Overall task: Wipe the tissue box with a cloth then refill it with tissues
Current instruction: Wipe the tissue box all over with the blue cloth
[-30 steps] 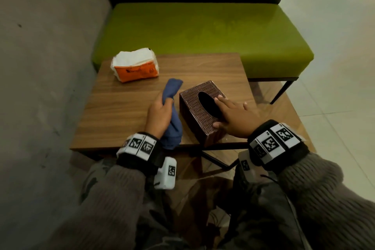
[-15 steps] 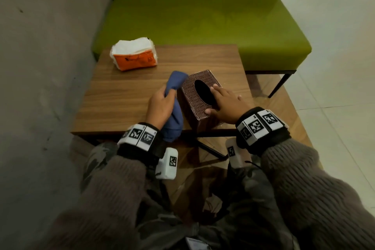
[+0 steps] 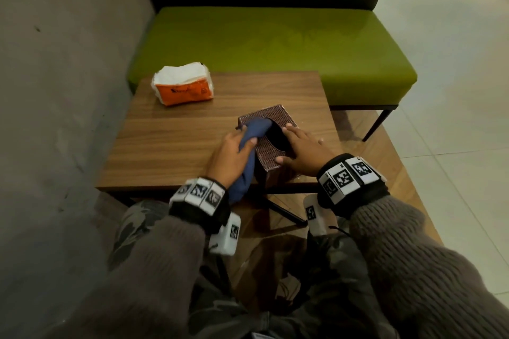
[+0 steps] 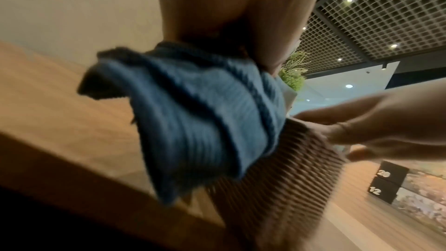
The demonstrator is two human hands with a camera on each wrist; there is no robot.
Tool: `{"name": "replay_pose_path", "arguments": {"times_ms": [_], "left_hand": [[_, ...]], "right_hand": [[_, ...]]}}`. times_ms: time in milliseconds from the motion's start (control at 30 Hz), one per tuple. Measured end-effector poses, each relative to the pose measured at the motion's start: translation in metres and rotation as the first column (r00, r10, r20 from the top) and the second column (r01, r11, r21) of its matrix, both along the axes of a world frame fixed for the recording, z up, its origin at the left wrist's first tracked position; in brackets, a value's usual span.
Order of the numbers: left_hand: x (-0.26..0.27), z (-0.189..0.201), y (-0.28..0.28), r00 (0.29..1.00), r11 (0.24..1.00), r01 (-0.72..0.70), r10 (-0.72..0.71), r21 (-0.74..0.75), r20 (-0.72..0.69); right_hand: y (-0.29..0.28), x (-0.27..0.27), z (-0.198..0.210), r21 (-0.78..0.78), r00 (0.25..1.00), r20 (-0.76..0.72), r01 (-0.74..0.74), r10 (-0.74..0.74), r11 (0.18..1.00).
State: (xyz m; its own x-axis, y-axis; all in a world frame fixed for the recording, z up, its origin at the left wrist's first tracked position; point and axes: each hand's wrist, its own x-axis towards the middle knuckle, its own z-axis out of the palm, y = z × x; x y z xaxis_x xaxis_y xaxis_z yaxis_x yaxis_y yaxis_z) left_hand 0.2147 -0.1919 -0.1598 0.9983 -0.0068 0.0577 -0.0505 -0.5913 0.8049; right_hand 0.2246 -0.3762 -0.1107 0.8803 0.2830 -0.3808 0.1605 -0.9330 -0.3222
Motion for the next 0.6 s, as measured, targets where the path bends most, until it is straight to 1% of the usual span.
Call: {"name": "replay_pose_path", "arguments": {"times_ms": [100,167,267,333,400,467,533,600], "left_hand": [[0.038,-0.001,0.011,0.995,0.998,0.002,0.004,0.062,-0.101],[0.038,0.001,0.005,0.993,0.996,-0.021,0.03,0.085,-0.111],[-0.005,0.006,-0.008,0.994,0.994,-0.031,0.042,0.107,-0.1],[-0.041,0.003,-0.012,0.998,0.993,0.028,-0.022,0.116,-0.053],[-0.053,0.004,-0.008,0.998,0.988,0.064,-0.065,0.138,-0.001],[-0.043,0.005,-0.003,0.997,0.978,0.068,-0.073,0.197,0.019],[-0.021,0.002,0.003,0.995,0.968,0.087,-0.097,0.235,0.032],[-0.003,-0.002,0.007,0.994,0.977,0.092,-0.101,0.194,0.037]], "right_hand": [[0.002,-0.001,0.0,0.004,1.0,0.01,0.013,-0.013,1.0],[0.004,-0.001,-0.001,0.0,1.0,0.014,0.028,-0.028,1.0],[0.003,-0.001,-0.005,0.004,0.999,0.014,0.037,-0.037,0.999],[0.002,-0.001,-0.006,0.022,0.999,0.008,0.037,-0.037,0.999],[0.001,0.001,-0.007,0.029,0.999,0.012,0.029,-0.03,0.999],[0.0,0.002,-0.008,0.031,1.0,0.017,0.023,-0.023,0.999],[0.0,0.002,-0.008,0.029,1.0,0.022,0.02,-0.021,0.999],[0.0,0.0,-0.007,0.024,1.0,0.018,0.026,-0.026,0.999]]}}
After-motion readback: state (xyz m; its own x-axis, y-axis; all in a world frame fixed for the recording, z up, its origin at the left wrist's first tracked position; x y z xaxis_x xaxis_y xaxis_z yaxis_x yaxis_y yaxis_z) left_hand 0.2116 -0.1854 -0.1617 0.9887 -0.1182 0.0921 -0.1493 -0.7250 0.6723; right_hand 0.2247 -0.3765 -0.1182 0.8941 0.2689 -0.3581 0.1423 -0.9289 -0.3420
